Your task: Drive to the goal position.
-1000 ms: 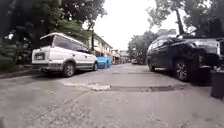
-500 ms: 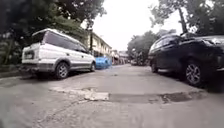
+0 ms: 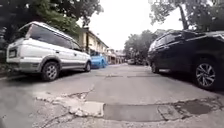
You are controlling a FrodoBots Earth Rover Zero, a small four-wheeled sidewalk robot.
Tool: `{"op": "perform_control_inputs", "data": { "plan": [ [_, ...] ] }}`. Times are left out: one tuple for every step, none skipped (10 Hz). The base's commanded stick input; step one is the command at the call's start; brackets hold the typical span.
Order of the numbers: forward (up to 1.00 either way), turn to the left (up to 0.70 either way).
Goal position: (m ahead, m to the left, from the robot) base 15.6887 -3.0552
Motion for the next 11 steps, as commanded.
{"op": "perform_control_inputs", "data": {
  "plan": [
    [1.00, -0.27],
    [1.00, -0.27],
    [0.00, 0.00],
    [0.00, 0.00],
    [0.00, 0.00],
    [0.00, 0.00],
    [0.00, 0.00],
    [0.00, 0.00],
    [0.04, 0.00],
    [0.95, 0.00],
    [1.00, 0.00]
  ]
}}
